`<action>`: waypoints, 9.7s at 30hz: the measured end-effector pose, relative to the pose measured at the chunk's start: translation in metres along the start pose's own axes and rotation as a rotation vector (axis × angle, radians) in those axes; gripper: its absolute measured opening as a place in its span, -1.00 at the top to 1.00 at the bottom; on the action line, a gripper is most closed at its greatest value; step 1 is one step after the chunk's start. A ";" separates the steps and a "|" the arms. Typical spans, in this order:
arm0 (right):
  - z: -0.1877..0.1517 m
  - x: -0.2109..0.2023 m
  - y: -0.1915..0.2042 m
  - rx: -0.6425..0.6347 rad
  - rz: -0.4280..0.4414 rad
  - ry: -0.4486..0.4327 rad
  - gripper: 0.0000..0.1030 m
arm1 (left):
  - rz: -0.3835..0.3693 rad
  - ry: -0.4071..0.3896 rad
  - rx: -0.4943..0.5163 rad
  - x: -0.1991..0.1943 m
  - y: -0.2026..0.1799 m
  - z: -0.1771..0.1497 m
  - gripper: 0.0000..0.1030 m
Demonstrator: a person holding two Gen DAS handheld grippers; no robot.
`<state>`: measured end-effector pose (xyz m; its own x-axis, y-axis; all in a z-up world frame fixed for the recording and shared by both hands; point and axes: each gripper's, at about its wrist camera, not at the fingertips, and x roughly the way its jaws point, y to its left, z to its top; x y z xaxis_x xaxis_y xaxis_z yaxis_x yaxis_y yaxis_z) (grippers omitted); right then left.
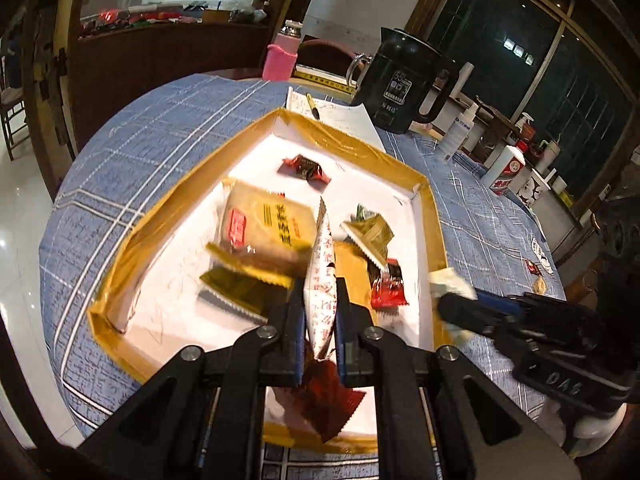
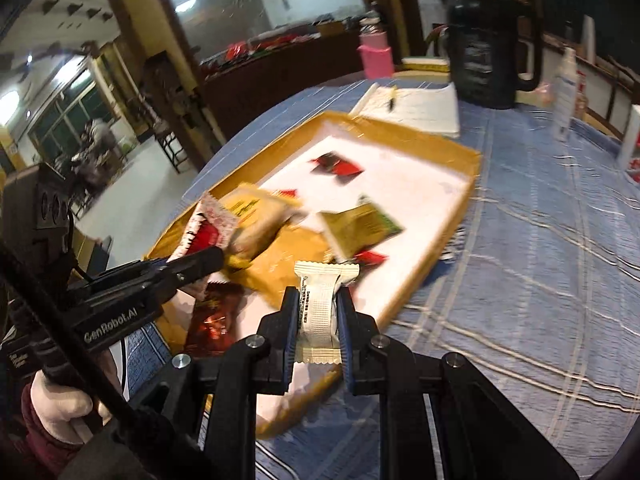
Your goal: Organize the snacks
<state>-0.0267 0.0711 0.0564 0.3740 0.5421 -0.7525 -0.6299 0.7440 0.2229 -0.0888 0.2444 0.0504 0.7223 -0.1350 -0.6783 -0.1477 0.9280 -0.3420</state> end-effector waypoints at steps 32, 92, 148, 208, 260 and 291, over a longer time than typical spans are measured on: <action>-0.038 -0.075 -0.067 0.197 -0.078 -0.122 0.43 | -0.095 -0.128 0.099 -0.057 -0.066 -0.024 -0.26; -0.048 -0.126 -0.247 0.414 -0.235 -0.060 0.33 | -0.157 0.046 0.234 0.008 -0.139 -0.046 -0.31; -0.077 -0.124 -0.208 0.226 -0.642 -0.114 0.38 | -0.125 0.034 0.432 0.069 -0.266 -0.034 0.48; -0.016 0.003 0.039 0.102 -0.142 -0.108 0.54 | 0.217 -0.186 0.068 -0.024 0.004 -0.005 0.47; 0.020 -0.002 0.055 0.016 -0.181 -0.115 0.33 | 0.196 -0.373 0.039 -0.093 0.011 -0.010 -0.25; -0.103 -0.115 0.033 -0.037 -0.430 -0.326 -0.39 | 0.379 -0.616 0.072 -0.153 -0.100 -0.066 -0.74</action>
<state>-0.1601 -0.0070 0.0863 0.7913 0.2896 -0.5385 -0.3953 0.9142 -0.0892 -0.2292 0.1488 0.1451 0.8828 0.4009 -0.2450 -0.4339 0.8956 -0.0980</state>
